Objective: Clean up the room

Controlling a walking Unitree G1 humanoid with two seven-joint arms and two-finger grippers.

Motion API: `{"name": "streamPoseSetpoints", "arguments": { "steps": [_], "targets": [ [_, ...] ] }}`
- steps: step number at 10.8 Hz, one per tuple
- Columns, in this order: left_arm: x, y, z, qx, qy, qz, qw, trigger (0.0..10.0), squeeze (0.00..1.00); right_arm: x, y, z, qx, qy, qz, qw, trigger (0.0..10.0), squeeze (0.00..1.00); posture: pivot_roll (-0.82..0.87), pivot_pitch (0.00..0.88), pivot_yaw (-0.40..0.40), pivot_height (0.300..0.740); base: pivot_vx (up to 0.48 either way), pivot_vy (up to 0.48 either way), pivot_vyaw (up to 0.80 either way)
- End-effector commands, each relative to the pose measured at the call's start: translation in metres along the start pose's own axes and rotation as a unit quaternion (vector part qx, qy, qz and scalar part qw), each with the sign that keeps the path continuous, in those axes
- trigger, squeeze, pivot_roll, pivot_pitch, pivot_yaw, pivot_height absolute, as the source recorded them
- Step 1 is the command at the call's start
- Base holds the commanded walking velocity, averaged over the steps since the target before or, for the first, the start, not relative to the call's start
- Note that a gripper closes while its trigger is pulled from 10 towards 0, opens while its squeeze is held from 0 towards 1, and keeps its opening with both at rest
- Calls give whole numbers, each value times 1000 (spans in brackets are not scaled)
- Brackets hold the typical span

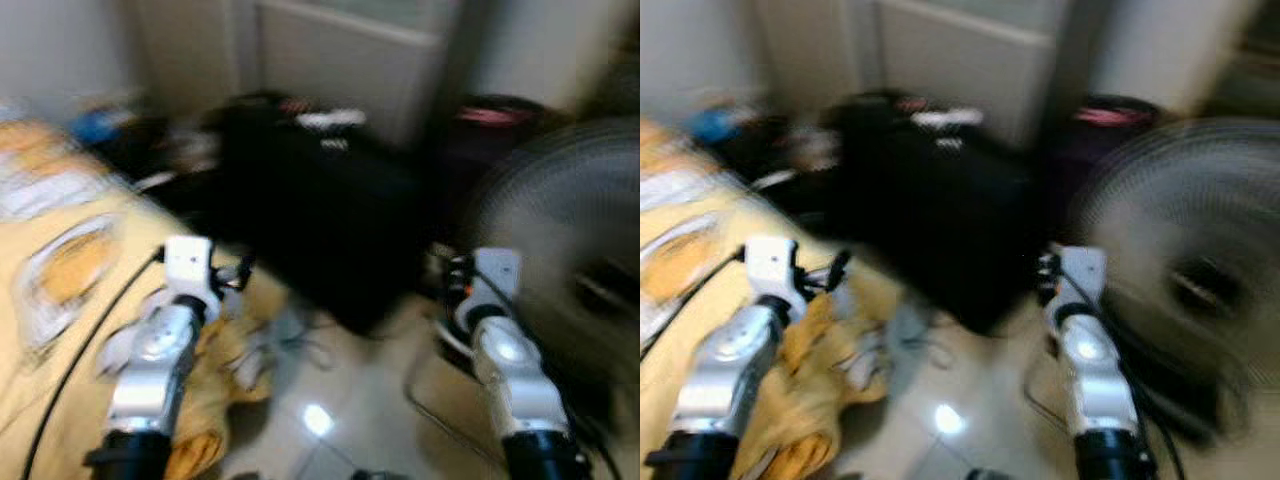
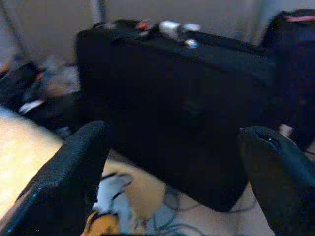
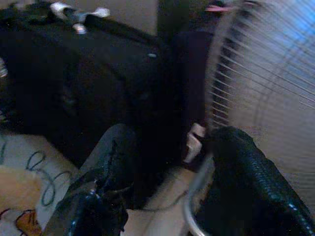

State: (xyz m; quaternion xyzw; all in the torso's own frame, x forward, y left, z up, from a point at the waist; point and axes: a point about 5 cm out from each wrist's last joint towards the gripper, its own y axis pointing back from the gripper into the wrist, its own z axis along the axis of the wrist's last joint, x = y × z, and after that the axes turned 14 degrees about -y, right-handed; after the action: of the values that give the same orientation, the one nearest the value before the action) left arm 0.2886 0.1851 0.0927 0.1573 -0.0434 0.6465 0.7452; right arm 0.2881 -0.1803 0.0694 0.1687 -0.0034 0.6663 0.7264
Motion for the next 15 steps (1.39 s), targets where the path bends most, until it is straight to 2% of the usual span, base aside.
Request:
{"name": "streamPoseSetpoints", "arguments": {
  "steps": [1,2,5,6,9,10,12,13,15],
  "targets": [
    [-3,-2,6,-8,-6,-8,1000,10000,0,-5,1,1,2,-2,-8,1000,10000,0,55,0,1,740,0,0,-800],
    [-3,-2,5,-5,-34,-6,999,10000,0,-5,1,1,2,-2,-9,1000,10000,0,53,0,2,740,0,0,-800],
    [2,-1,8,-21,-49,19,998,10000,0,-6,2,4,-6,-3,-6,1000,10000,0,47,0,-2,740,0,0,-800],
    [2,0,12,-34,-35,28,998,10000,0,-4,4,9,-22,-1,7,1000,10000,0,40,0,1,740,0,0,0],
    [0,-5,14,-37,-33,26,998,10000,0,-5,7,10,-28,-11,0,1000,10000,0,25,0,12,740,0,-370,0],
    [0,-6,11,-29,-8,31,999,10000,0,-7,8,8,-26,-14,-7,1000,10000,0,21,0,17,740,0,0,0],
    [1,-7,13,-41,-27,30,998,10000,0,-11,11,5,-21,-20,-20,999,10000,0,13,0,25,740,0,0,-400],
    [0,-8,14,-43,-20,24,999,10000,0,-11,13,4,-20,-20,-24,999,10000,0,6,0,33,740,0,0,-800],
    [0,-11,13,-40,-28,14,999,10000,0,-14,15,2,-21,-17,-34,999,10000,0,-5,0,47,740,0,343,-400]
  ]
}}
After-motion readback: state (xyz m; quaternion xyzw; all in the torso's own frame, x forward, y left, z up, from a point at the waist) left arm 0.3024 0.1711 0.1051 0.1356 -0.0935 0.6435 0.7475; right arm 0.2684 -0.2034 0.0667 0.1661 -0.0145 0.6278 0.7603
